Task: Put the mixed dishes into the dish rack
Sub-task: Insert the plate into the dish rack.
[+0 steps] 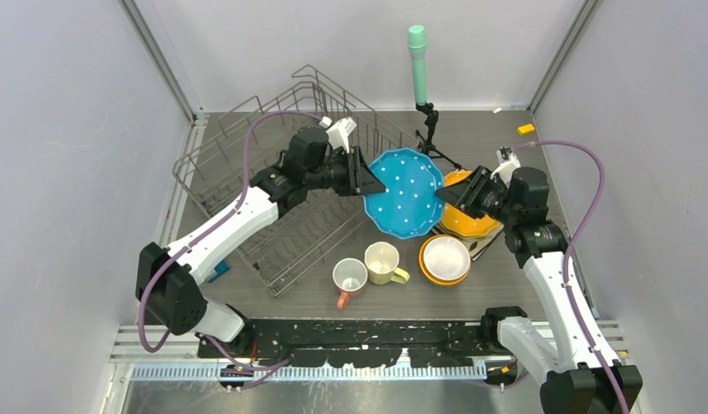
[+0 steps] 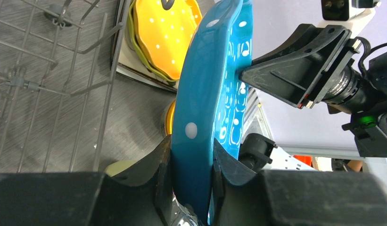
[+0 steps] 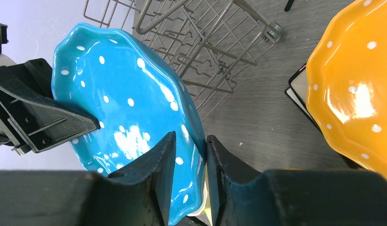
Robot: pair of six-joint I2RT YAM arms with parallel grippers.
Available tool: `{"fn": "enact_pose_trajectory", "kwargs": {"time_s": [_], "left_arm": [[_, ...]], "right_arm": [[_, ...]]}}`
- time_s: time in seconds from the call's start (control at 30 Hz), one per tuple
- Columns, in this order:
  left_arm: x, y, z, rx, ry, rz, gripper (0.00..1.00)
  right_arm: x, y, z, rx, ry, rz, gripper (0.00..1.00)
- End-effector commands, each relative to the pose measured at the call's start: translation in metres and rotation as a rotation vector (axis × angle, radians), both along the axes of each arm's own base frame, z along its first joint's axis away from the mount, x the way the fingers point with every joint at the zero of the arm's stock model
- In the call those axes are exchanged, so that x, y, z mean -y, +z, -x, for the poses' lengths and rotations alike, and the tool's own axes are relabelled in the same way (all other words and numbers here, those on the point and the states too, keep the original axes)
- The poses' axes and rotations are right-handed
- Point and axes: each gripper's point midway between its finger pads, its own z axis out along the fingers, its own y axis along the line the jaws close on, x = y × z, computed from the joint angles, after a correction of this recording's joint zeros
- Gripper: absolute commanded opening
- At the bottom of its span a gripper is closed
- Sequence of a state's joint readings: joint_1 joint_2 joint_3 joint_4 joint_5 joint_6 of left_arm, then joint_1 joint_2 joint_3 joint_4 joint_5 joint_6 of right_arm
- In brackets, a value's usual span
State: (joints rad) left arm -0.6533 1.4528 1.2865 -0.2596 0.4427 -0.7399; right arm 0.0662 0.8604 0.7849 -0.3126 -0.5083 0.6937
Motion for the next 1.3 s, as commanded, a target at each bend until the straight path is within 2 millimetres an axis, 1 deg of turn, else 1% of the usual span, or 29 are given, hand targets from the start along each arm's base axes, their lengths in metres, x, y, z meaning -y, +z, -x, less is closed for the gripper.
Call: {"fn": "enact_pose_trajectory", "kwargs": {"time_s": [0.0,0.1,0.2,0.3,0.43,0.57,0.7,0.8,0.87,0.93,1.07,1.1,1.2,1.27], "left_arm": [[-0.01,0.037,-0.002,0.143,0.025,0.006,0.0],[-0.013,0.042,-0.004,0.159,0.047,0.005,0.0],[-0.018,0.046,-0.006,0.173,0.077,0.0,0.0],[-0.026,0.05,-0.012,0.188,0.135,-0.014,0.0],[-0.037,0.053,-0.016,0.205,0.187,-0.033,0.0],[-0.043,0.058,-0.018,0.216,0.212,-0.032,0.0],[-0.05,0.064,-0.019,0.23,0.233,-0.025,0.0],[-0.06,0.071,-0.021,0.242,0.276,-0.029,0.0],[-0.072,0.077,-0.024,0.251,0.325,-0.046,0.0],[-0.088,0.083,-0.028,0.263,0.405,-0.073,0.0],[-0.132,0.093,-0.034,0.303,0.61,-0.153,0.0],[-0.145,0.093,-0.034,0.303,0.658,-0.184,0.0],[-0.184,0.101,-0.033,0.333,0.818,-0.261,0.0],[-0.204,0.108,-0.031,0.359,0.896,-0.295,0.0]], "right_arm": [[-0.01,0.047,-0.008,0.16,0.043,-0.062,0.36],[-0.011,0.046,-0.01,0.156,0.044,-0.066,0.37],[-0.01,0.045,-0.011,0.152,0.037,-0.067,0.41],[-0.009,0.044,-0.012,0.151,0.027,-0.064,0.43],[-0.007,0.042,-0.013,0.149,0.008,-0.06,0.47],[-0.004,0.04,-0.014,0.149,-0.011,-0.056,0.52],[-0.002,0.04,-0.015,0.148,-0.025,-0.05,0.54],[0.001,0.038,-0.016,0.145,-0.046,-0.043,0.54],[0.004,0.037,-0.016,0.139,-0.061,-0.036,0.54],[0.007,0.035,-0.015,0.135,-0.084,-0.028,0.54],[0.015,0.031,-0.016,0.133,-0.136,-0.01,0.54],[0.017,0.031,-0.016,0.133,-0.147,-0.006,0.54],[0.02,0.03,-0.016,0.133,-0.161,0.001,0.54],[0.021,0.029,-0.017,0.133,-0.165,0.006,0.54]]}}
